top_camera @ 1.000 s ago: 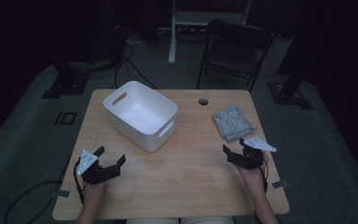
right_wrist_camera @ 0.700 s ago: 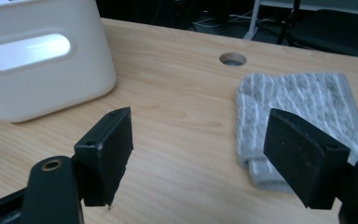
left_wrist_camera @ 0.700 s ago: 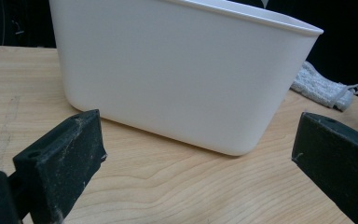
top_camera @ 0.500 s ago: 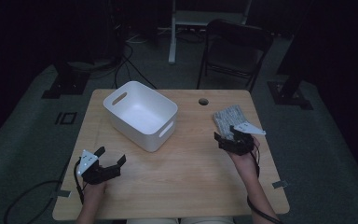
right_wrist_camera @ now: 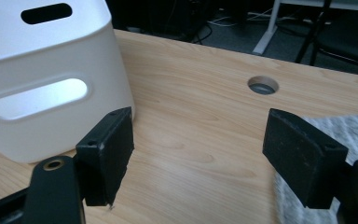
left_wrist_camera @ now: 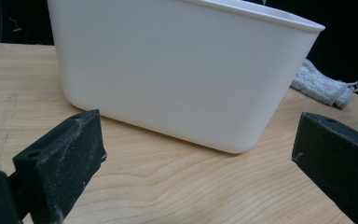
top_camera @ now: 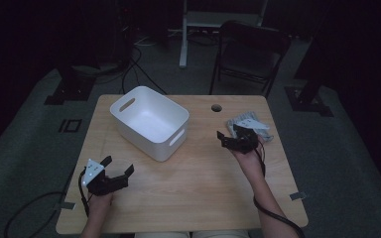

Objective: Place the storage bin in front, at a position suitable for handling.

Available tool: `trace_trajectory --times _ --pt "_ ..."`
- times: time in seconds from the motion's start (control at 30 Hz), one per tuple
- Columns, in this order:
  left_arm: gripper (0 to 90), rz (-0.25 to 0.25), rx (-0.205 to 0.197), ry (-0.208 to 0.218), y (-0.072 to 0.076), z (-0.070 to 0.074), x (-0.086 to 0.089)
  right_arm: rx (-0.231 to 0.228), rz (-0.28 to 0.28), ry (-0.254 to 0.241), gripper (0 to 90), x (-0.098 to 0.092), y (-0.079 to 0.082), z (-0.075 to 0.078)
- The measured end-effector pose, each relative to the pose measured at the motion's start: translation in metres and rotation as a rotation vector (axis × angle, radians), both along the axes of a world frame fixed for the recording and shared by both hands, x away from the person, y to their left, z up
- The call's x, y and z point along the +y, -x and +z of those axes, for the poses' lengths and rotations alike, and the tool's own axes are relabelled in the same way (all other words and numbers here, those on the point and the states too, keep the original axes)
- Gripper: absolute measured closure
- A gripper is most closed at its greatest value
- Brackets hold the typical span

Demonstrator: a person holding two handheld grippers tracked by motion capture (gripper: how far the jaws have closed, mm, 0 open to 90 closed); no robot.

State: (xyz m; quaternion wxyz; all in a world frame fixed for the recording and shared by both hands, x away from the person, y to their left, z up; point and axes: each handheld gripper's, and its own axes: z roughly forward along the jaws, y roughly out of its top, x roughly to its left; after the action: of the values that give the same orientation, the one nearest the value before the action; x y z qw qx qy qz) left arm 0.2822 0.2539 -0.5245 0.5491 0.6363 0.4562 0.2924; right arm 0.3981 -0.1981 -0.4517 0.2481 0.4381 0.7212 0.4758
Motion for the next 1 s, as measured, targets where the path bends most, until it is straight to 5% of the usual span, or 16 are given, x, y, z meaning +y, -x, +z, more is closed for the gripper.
trace_trajectory --times 0.57,1.0 --pt "2.4 -0.002 0.025 0.033 -0.001 -0.001 0.004 0.011 0.066 -0.007 25.4 0.045 -0.03 0.013" --pt "2.4 -0.013 0.025 -0.006 -0.001 -0.001 0.0 0.024 0.124 -0.016 28.8 0.087 -0.055 0.02"
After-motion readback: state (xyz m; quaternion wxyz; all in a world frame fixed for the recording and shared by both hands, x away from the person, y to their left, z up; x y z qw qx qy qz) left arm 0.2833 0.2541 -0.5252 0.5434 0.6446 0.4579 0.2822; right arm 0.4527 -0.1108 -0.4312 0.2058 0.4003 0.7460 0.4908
